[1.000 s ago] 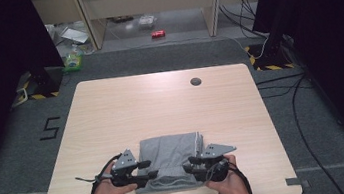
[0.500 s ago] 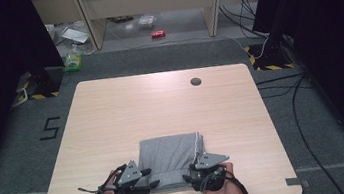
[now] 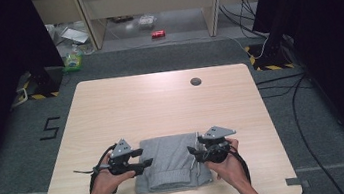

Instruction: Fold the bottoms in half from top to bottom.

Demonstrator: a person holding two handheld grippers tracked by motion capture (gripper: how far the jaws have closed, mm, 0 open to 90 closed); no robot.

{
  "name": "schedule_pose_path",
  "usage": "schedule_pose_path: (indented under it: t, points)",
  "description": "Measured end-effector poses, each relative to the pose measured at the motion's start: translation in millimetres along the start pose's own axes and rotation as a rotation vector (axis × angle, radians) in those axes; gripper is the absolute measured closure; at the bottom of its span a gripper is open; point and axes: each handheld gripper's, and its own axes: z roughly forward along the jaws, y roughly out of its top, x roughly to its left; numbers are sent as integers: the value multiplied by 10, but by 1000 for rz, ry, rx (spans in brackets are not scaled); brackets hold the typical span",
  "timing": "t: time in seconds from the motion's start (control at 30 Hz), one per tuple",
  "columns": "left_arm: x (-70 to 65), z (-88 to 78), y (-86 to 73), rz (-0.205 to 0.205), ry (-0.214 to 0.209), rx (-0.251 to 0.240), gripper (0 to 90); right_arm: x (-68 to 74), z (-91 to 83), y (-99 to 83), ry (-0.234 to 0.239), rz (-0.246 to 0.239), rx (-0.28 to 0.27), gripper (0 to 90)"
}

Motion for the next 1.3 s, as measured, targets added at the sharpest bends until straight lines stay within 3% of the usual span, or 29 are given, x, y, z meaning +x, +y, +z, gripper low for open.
schedule_pose_path:
  t: [0.23, 0.43, 0.9, 1.3]
  points:
    - [166, 117, 91, -44, 28, 12, 402, -172, 121, 64, -41, 21, 7, 424]
    - [287, 163, 77, -78, 42, 34, 387, -244, 209, 75, -61, 39, 3, 419]
    - [535, 182, 72, -122, 66, 40, 353, -441, 212, 15, -91, 98, -2, 413]
    - [615, 267, 5, -147, 63, 51, 344, -441, 290, -23, -88, 107, 21, 414]
